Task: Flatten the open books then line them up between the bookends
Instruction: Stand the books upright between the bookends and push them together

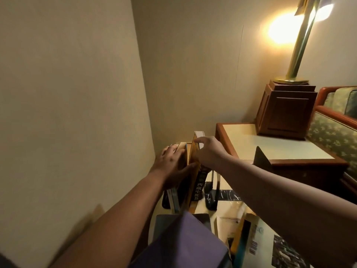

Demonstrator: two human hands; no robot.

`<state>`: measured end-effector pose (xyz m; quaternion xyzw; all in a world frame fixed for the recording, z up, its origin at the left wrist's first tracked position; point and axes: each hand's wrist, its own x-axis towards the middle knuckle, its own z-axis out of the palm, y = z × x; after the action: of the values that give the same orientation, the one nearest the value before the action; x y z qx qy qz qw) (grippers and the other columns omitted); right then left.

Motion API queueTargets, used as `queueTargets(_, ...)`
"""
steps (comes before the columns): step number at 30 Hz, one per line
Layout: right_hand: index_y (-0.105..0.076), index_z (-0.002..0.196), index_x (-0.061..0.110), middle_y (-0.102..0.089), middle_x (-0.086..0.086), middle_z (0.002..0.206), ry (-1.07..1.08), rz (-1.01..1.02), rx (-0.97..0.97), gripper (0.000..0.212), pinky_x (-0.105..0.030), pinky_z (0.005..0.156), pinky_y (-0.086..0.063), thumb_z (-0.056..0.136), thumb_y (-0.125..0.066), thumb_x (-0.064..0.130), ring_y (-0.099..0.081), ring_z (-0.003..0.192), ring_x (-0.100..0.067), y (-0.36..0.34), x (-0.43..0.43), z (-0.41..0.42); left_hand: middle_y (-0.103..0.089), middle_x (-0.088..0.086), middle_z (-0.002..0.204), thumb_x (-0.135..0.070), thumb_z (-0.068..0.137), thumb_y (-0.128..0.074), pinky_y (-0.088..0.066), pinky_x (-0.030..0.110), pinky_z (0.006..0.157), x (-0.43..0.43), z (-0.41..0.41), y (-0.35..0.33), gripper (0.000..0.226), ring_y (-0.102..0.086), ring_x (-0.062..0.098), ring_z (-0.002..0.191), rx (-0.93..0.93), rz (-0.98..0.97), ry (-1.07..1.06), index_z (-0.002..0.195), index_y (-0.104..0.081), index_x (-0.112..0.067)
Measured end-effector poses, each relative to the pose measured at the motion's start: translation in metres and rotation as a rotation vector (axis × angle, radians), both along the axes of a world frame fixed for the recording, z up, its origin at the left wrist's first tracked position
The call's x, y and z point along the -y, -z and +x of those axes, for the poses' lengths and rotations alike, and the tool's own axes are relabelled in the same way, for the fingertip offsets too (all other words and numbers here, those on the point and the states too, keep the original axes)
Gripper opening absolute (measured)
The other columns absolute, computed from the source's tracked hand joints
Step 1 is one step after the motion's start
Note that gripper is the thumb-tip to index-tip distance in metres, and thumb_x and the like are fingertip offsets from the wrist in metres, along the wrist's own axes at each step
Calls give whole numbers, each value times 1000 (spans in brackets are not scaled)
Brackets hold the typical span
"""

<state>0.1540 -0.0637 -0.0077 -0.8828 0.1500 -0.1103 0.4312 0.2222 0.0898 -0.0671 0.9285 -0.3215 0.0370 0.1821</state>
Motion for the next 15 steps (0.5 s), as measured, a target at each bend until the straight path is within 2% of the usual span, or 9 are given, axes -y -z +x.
queueTargets(3, -59, 136, 21, -60, -9, 129, 9, 81, 5, 58, -39, 63, -63, 82, -68, 5, -68, 95, -27, 13, 1, 8, -14, -4, 162, -93, 69, -37, -27, 57, 115, -4, 2, -1, 105, -11, 24, 149, -37, 26, 45, 152, -22, -31)
queueTargets(7, -60, 134, 21, -61, -7, 124, 0, 200, 56, 49, -34, 57, -62, 87, -70, 15, -66, 86, -18, 19, 0, 12, -16, 0, 162, -89, 60, -56, -27, 56, 116, 0, 4, 2, 118, -12, 25, 149, -4, 34, 70, 153, -21, -26)
queueTargets(10, -52, 138, 26, -57, -7, 130, -36, 268, 59, 57, -43, 62, -63, 86, -75, 28, -66, 97, -23, 23, -8, 13, -13, 5, 163, -74, 67, -69, -18, 50, 121, 3, 8, 3, 118, -8, 27, 150, -32, 42, 48, 156, -14, -17)
queueTargets(11, -48, 141, 29, -54, -6, 135, -38, 277, 65, 63, -44, 64, -63, 84, -76, 32, -65, 102, -25, 26, -10, 13, -12, 6, 163, -73, 68, -69, -16, 48, 122, 3, 10, 4, 120, -7, 27, 151, -31, 48, 45, 156, -12, -17)
queueTargets(13, -41, 145, 34, -52, -6, 140, -40, 340, 71, 73, -44, 69, -63, 82, -77, 38, -65, 106, -26, 30, -13, 14, -14, 3, 163, -86, 62, -60, -18, 49, 121, 2, 10, 8, 125, -10, 26, 150, 3, 22, 51, 156, -10, -20)
queueTargets(15, -36, 149, 33, -53, -7, 138, -48, 437, 72, 74, -38, 66, -63, 86, -74, 40, -64, 104, -22, 34, -14, 11, -18, 1, 162, -91, 57, -55, -23, 51, 120, 0, 7, 8, 125, -14, 25, 149, 0, -35, 47, 154, -12, -25)
